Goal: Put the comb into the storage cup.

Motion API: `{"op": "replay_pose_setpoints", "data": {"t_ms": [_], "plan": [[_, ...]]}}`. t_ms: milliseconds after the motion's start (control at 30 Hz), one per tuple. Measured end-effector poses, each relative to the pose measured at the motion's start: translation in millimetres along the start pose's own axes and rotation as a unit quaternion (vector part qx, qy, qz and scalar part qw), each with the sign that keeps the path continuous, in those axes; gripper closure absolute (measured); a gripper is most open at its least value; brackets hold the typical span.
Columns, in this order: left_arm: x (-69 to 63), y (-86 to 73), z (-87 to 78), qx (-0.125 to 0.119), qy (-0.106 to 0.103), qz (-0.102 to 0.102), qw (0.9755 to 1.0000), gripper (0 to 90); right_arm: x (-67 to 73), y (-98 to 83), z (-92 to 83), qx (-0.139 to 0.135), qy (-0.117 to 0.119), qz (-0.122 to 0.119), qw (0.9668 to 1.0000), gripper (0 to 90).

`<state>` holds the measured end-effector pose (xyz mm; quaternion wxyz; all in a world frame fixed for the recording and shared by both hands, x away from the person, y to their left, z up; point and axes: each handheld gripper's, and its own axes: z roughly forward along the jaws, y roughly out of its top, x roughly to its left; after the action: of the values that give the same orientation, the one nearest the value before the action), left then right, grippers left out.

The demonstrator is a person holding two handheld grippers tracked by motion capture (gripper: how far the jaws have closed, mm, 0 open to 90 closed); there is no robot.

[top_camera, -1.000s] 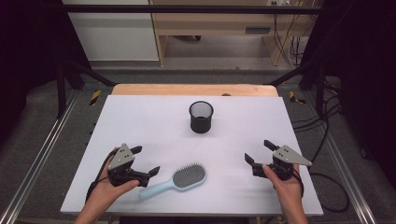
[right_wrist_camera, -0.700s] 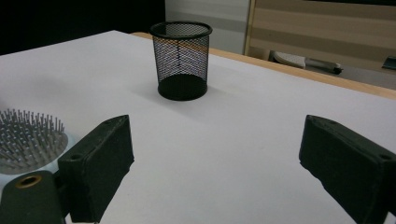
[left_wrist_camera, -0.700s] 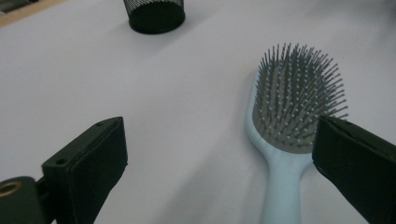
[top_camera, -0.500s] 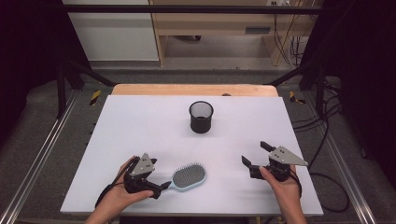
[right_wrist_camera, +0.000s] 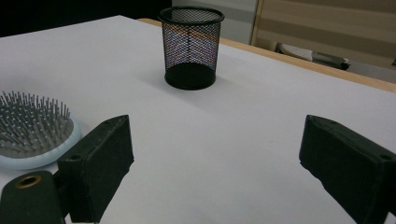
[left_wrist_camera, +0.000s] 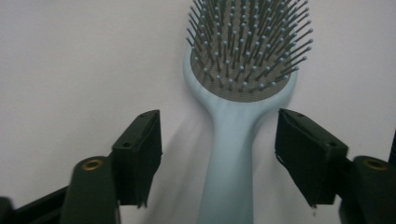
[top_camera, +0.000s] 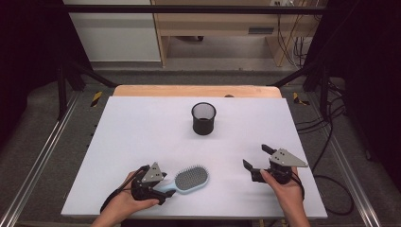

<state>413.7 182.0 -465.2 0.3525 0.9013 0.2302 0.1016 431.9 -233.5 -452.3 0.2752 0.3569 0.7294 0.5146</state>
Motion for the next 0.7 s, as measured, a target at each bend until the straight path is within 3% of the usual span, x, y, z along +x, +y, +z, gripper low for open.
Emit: {"op": "replay_pose_setpoints", "data": {"t_ms": [233, 700], "plan": [[-1.9, 1.7, 2.6, 0.008, -0.013, 0.003, 0.9999, 46.0, -0.5, -0.4, 0.7, 0.001, 0.002, 0.002, 1.0000, 9.9], [-1.8, 4.5, 3.4, 0.015, -0.026, 0.009, 0.9995, 55.2, 2.3, 0.1, 2.2, 0.006, 0.008, -0.001, 0.9999, 9.9]]}}
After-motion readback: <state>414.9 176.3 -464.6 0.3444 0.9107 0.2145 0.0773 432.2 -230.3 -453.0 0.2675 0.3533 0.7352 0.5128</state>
